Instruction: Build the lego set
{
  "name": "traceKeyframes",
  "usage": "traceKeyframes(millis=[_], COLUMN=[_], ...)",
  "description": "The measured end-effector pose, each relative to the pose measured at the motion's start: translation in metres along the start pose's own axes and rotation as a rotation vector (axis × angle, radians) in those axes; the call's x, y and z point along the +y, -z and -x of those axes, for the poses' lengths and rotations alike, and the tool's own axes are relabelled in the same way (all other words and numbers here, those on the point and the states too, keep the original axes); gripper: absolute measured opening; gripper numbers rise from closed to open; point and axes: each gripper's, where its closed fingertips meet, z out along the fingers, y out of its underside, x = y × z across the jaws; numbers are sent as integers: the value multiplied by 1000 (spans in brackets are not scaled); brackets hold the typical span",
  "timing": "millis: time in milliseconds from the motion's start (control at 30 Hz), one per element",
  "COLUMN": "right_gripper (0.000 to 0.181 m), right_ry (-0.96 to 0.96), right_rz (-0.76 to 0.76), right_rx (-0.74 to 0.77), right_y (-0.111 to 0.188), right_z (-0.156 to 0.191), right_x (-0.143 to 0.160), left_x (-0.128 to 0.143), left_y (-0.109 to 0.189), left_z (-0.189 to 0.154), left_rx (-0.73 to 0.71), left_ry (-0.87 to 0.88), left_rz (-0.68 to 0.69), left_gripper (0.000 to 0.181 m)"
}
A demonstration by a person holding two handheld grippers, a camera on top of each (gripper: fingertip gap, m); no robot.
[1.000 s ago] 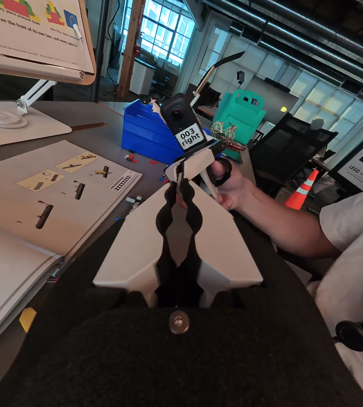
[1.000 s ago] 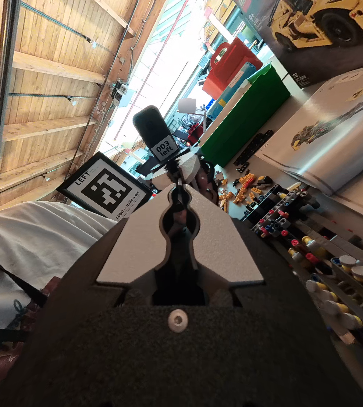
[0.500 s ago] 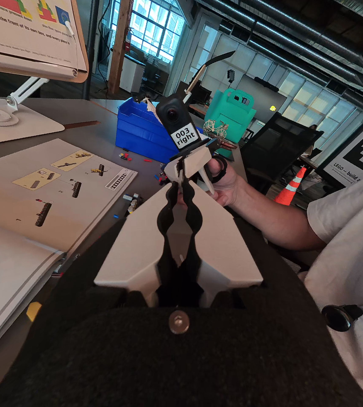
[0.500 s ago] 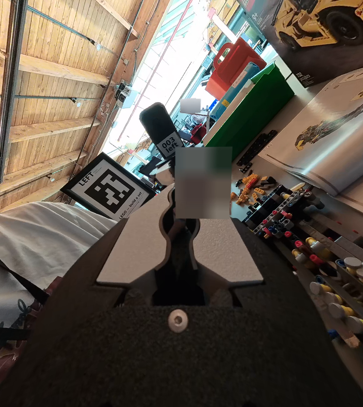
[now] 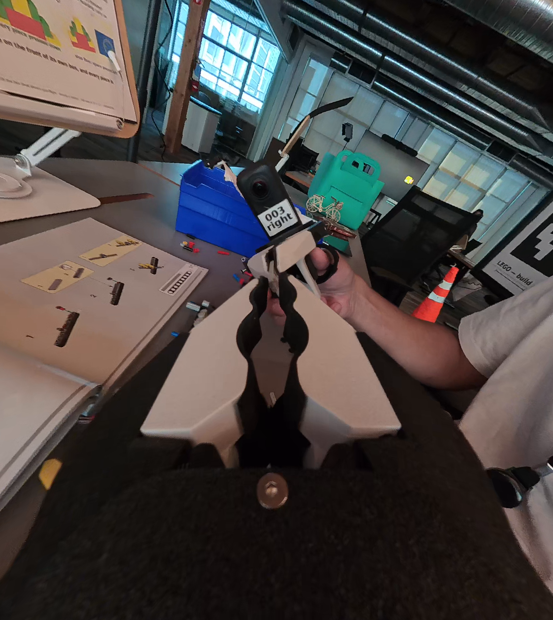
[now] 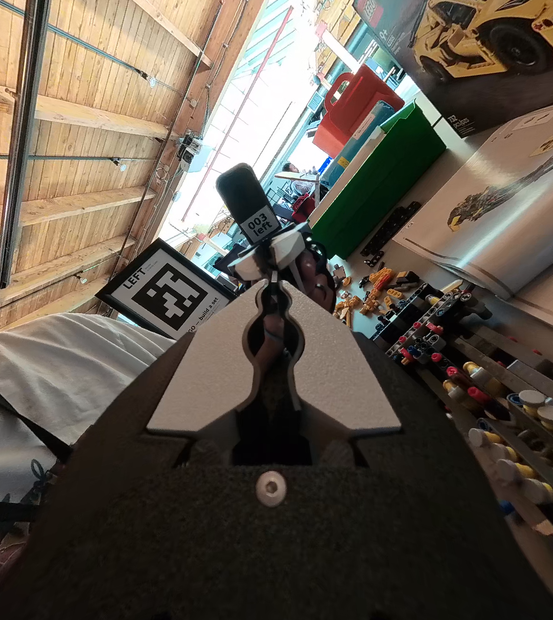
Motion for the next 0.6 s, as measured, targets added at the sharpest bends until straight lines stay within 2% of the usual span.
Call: traceKeyframes(millis=[100, 233, 267, 600], right_gripper=[2, 2, 2, 2], right_ry=[-1, 4, 5, 5], right_rz=[-3, 13, 14, -6], right_rx=[-2, -4, -2, -14], right_y=[1, -2, -2, 1], right_z=[0, 1, 1, 3], right_x=[-1, 3, 3, -1], left_x=[6, 12, 13, -7], left_y=[-6, -11, -11, 6], left_z=[0, 0, -1, 4], left_rx=[7, 5, 8, 63], left_ry=[22, 26, 25, 142], left_rz=[18, 47, 50, -72], left_gripper=[13, 12, 6, 0])
